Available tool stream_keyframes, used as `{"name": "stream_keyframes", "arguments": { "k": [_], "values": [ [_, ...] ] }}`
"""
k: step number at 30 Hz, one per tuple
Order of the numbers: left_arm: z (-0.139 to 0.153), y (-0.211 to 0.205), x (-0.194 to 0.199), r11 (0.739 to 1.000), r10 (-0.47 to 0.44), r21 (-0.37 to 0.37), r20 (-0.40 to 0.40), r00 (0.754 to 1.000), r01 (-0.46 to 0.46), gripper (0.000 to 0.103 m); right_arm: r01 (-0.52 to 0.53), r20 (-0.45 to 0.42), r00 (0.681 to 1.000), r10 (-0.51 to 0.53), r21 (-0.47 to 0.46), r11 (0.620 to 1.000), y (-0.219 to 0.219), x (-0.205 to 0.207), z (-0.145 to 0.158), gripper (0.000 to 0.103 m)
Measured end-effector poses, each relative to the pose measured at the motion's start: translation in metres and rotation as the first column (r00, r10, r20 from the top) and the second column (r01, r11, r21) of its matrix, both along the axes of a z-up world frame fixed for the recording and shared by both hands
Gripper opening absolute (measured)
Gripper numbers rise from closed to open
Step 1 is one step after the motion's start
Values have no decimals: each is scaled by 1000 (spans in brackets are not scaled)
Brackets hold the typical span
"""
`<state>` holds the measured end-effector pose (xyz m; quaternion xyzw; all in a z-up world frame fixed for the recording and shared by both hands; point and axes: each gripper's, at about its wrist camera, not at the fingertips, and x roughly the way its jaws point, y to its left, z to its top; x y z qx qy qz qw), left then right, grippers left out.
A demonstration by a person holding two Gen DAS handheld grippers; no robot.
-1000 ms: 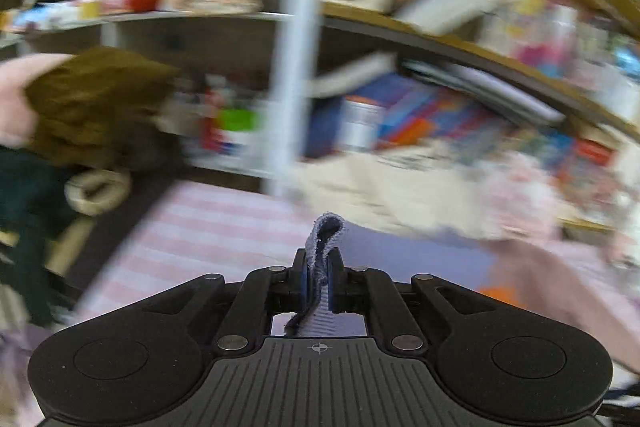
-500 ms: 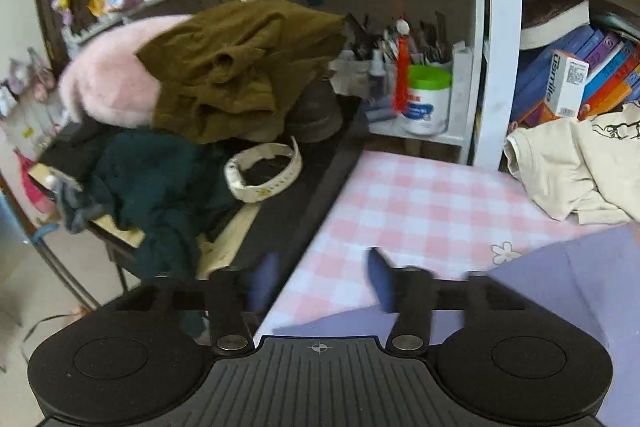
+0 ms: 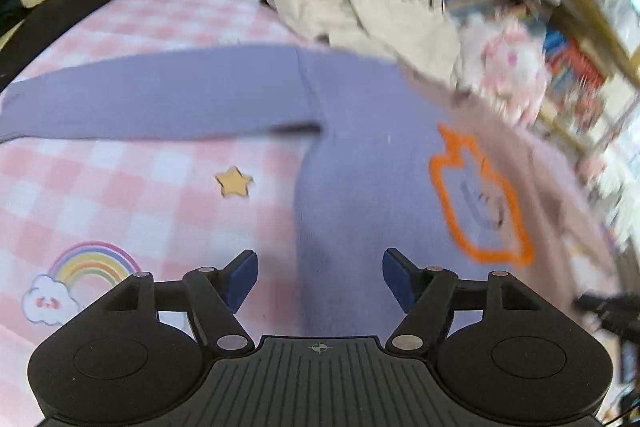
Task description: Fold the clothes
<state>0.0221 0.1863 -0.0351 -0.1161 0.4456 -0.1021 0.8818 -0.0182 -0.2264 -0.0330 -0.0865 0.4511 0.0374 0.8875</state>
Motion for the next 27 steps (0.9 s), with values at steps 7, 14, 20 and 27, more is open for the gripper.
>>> {"name": "stream_keyframes", "arguments": {
  "k": [7, 14, 20, 27],
  "values": [
    [0, -27, 17, 977, -85, 198, 54, 995, 73, 11, 39, 12, 999, -38, -32, 999, 9, -15, 1, 10],
    [-1, -17, 39, 982, -73, 180, 40, 997, 64, 5, 60, -12, 998, -59, 83, 995, 6, -18, 4, 8],
    [-2, -22, 26, 981, -86, 176, 35, 996, 79, 5, 78, 16, 997, -78, 26, 997, 5, -10, 1, 8],
    [-3, -13, 28, 988, -69, 142, 38, 997, 63, 5, 70, 16, 997, -71, 16, 997, 8, -16, 1, 8]
  ]
}}
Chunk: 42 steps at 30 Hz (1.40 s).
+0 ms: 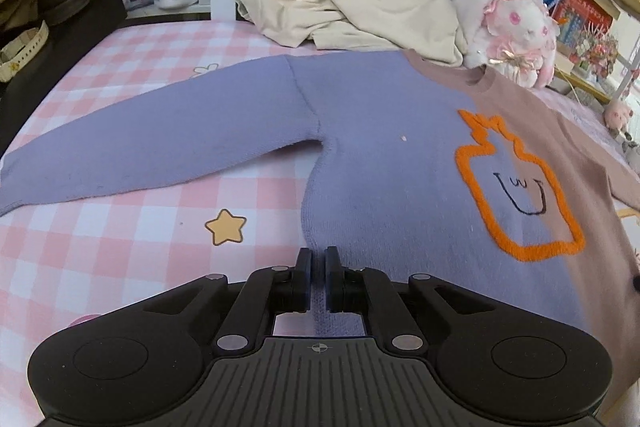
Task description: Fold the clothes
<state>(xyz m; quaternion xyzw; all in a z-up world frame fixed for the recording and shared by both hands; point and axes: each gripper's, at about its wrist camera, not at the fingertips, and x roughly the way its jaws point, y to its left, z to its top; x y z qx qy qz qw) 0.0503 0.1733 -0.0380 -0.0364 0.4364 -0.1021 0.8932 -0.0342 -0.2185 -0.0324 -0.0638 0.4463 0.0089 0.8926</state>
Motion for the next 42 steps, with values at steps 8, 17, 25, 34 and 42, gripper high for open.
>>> {"name": "stream_keyframes", "arguments": {
  "k": [8, 17, 25, 34, 42],
  "values": [
    [-1, 2, 3, 1000, 2, -10, 5, 1000, -2, 5, 36, 2, 999, -36, 39, 999, -3, -2, 0, 8],
    [-1, 2, 2, 1000, -18, 8, 20, 1000, 18, 10, 71, 25, 997, -72, 33, 997, 2, -7, -1, 10],
    [16, -20, -40, 998, 3, 68, 61, 998, -7, 30, 148, 16, 988, -151, 133, 980, -16, -15, 4, 55],
    [11, -32, -94, 995, 92, 32, -33, 995, -91, 26, -21, -24, 999, 25, 183, 983, -21, -34, 6, 15],
    [10, -31, -90, 990, 132, 55, -58, 990, -128, 7, -53, 14, 999, 52, 183, 982, -20, -37, 2, 11]
  ]
}}
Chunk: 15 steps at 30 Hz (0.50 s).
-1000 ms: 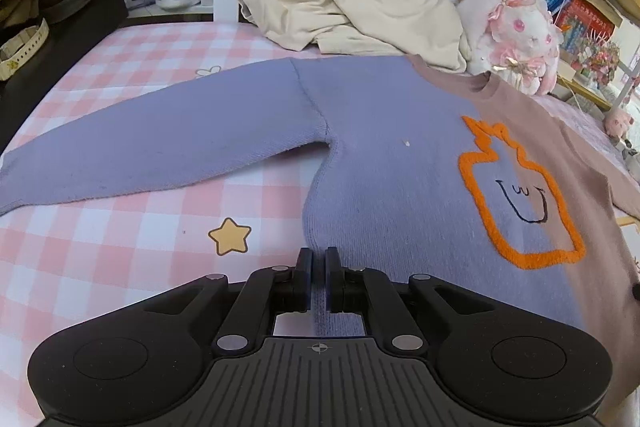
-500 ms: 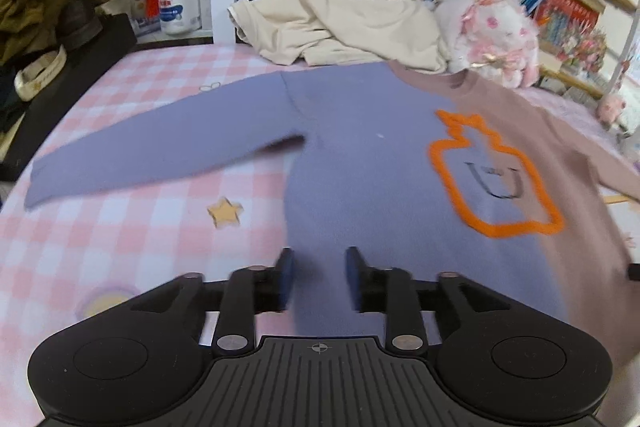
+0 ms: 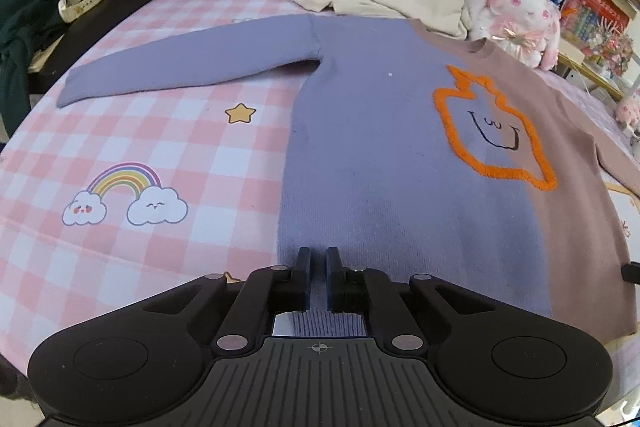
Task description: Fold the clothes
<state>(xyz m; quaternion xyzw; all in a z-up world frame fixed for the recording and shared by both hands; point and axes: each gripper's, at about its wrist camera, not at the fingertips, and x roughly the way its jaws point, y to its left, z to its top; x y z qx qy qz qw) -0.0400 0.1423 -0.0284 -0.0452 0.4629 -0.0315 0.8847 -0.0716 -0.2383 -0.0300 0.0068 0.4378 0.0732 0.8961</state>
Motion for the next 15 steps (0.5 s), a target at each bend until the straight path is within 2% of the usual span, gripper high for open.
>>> {"name": "stream_keyframes", "arguments": {
  "k": [3, 5, 6, 7, 8, 9, 10, 11, 13, 15],
  "values": [
    [-1, -9, -3, 998, -27, 58, 24, 999, 26, 10, 12, 16, 1000, -12, -6, 1000, 1, -3, -1, 14],
    [1, -13, -6, 997, -8, 79, 35, 999, 5, 12, 30, 25, 999, -30, -14, 999, 3, -4, 0, 16],
    [3, -15, -8, 996, 4, 89, 41, 999, -8, 13, 42, 29, 999, -42, -18, 999, 3, -5, 0, 25],
    [6, -16, -11, 995, 32, 89, 53, 998, -36, 18, 55, 34, 998, -54, -19, 998, 3, -5, 1, 35],
    [10, -18, -15, 994, 64, 84, 65, 996, -70, 33, 69, 40, 997, -69, -10, 998, 3, -7, 3, 61],
    [14, -20, -20, 993, 83, 79, 78, 993, -89, 44, 82, 45, 996, -82, 5, 997, 2, -9, 5, 74],
    [19, -23, -26, 992, 99, 73, 92, 991, -106, 68, 88, 53, 995, -90, 25, 996, 2, -12, 8, 74],
    [23, -26, -33, 992, 102, 66, 115, 988, -111, 84, 86, 63, 994, -88, 42, 995, 2, -14, 11, 74],
    [32, -34, -48, 993, 94, 51, 163, 982, -103, 85, 80, 89, 993, -84, 40, 996, 6, -21, 17, 84],
    [38, -42, -56, 996, 73, 39, 169, 983, -80, 86, 85, 125, 988, -86, 17, 996, 13, -28, 21, 90]
  ]
}}
